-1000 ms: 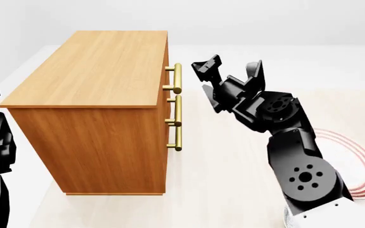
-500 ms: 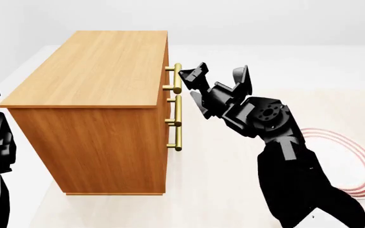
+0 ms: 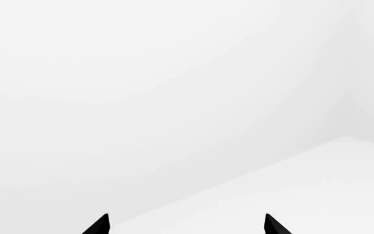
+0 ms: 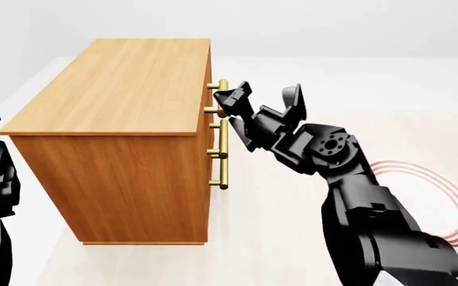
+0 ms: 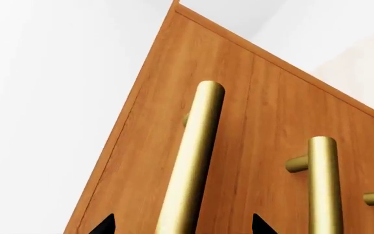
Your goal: Open the top drawer of the cabinet and put the bowl in it.
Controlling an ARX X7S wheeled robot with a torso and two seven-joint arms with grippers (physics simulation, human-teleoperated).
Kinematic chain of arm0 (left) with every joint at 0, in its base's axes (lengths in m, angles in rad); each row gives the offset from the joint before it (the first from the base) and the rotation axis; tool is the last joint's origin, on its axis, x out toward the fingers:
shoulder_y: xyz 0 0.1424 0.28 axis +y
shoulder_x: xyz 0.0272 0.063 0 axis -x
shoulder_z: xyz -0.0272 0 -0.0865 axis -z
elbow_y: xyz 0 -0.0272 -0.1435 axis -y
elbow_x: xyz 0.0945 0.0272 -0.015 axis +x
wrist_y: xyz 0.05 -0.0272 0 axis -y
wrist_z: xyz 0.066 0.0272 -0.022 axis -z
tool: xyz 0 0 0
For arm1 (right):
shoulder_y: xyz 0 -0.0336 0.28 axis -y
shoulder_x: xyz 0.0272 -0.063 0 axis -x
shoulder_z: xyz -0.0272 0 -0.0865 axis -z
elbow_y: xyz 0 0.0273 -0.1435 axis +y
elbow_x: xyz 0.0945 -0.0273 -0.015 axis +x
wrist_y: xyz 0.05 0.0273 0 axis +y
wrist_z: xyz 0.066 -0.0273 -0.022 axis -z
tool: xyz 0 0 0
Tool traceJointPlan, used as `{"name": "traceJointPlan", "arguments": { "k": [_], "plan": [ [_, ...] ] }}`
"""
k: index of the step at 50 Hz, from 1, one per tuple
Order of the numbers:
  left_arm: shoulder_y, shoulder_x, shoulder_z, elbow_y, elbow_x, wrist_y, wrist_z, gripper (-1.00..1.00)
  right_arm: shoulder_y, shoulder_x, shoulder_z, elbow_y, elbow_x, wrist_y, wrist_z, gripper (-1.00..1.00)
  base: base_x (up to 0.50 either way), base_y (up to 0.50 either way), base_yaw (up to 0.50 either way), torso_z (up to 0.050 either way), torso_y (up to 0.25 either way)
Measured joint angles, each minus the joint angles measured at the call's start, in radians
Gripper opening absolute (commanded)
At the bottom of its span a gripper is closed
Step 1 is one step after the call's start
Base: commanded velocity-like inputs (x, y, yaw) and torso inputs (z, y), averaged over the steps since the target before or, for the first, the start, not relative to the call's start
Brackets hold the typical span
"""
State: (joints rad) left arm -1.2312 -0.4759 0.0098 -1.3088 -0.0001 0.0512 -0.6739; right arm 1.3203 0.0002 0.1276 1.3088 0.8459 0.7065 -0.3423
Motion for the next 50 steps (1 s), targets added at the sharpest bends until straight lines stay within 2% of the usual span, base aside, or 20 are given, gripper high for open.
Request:
{"name": "traceJointPlan", "arguments": {
  "k": [12,13,20,33,42,50],
  "plan": [
    [0.001,0.000,0.000,0.000,0.000,0.001,0.003,1.00,-0.008,0.000,-0.176,0.000,0.176,-0.019,0.006,1.00,0.00,0.00,0.00,0.000,0.000],
    [0.001,0.000,0.000,0.000,0.000,0.002,0.003,1.00,-0.008,0.000,-0.192,0.000,0.192,-0.021,0.006,-1.00,0.00,0.00,0.00,0.000,0.000],
    [0.002,-0.001,-0.001,0.000,0.000,0.004,0.005,1.00,-0.007,0.000,-0.277,-0.002,0.283,-0.038,0.008,-1.00,0.00,0.00,0.00,0.000,0.000],
    [0.001,-0.001,-0.001,0.000,0.000,0.005,0.006,1.00,-0.015,0.000,-0.260,0.000,0.287,-0.043,0.019,-1.00,0.00,0.00,0.00,0.000,0.000],
    [0.000,0.000,0.000,0.000,0.001,0.005,0.004,1.00,-0.018,0.000,-0.147,0.000,0.175,-0.022,0.001,-1.00,0.00,0.00,0.00,0.000,0.000],
    [0.001,0.000,0.001,0.000,0.000,0.006,0.003,1.00,-0.017,0.000,0.022,0.000,-0.003,0.011,-0.035,-1.00,0.00,0.00,0.00,0.000,0.000]
  ]
}}
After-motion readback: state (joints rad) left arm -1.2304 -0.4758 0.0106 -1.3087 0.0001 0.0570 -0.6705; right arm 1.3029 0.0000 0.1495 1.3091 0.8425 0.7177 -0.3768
